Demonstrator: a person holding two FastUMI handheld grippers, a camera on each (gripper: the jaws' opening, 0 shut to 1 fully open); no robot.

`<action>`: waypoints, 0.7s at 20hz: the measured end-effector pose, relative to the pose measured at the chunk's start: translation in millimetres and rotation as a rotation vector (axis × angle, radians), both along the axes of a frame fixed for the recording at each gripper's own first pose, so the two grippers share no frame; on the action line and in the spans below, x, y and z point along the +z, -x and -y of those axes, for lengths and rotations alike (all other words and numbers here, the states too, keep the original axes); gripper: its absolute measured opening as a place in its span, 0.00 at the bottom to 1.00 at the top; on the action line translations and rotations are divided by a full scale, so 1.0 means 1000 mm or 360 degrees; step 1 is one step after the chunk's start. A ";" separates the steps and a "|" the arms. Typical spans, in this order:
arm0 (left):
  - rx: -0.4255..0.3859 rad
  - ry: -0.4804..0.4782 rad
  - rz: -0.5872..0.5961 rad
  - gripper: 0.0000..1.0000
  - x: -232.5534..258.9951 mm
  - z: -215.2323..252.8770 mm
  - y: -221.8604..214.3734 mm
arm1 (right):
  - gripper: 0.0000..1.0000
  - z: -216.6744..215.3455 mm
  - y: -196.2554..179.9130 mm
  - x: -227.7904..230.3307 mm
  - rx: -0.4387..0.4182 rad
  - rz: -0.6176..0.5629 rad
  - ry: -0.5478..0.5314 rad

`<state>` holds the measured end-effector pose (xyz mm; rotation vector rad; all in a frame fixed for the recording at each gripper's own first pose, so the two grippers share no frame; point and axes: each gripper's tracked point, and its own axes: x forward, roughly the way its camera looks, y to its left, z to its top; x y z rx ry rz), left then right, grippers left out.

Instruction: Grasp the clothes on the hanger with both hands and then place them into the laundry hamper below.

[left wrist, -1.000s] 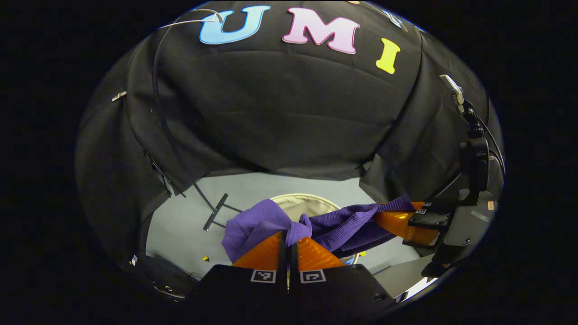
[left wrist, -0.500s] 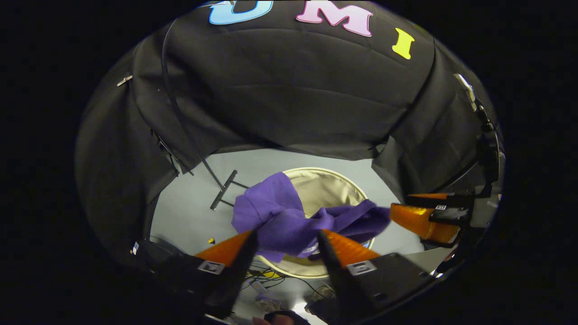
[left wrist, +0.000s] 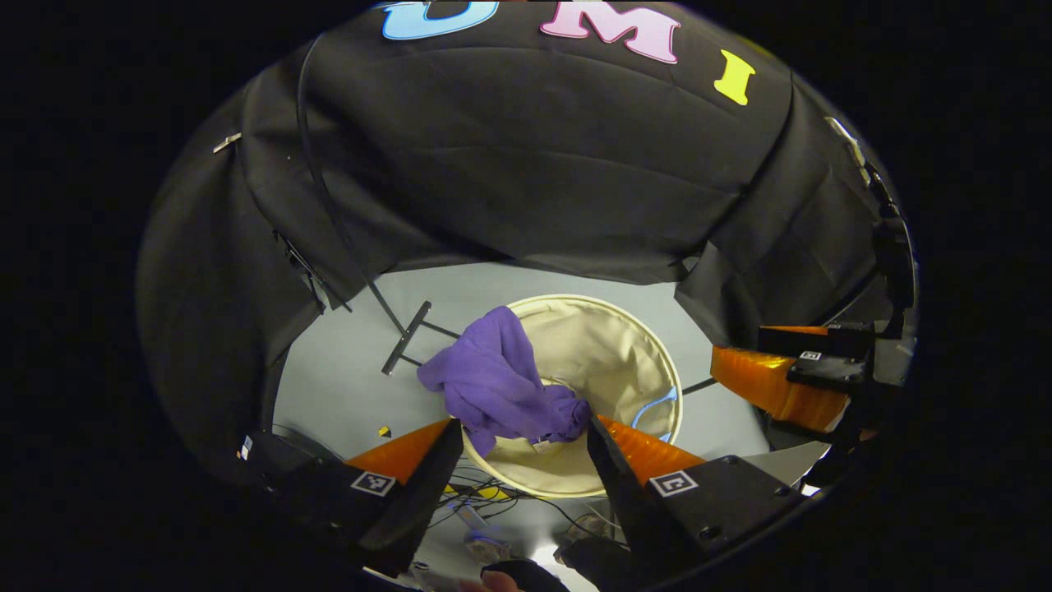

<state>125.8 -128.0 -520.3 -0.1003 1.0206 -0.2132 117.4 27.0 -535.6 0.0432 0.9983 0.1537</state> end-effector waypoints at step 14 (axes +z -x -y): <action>-0.0039 0.0032 0.0381 0.95 0.126 -0.020 0.017 | 0.99 0.011 0.010 0.132 -0.0130 0.0376 -0.0036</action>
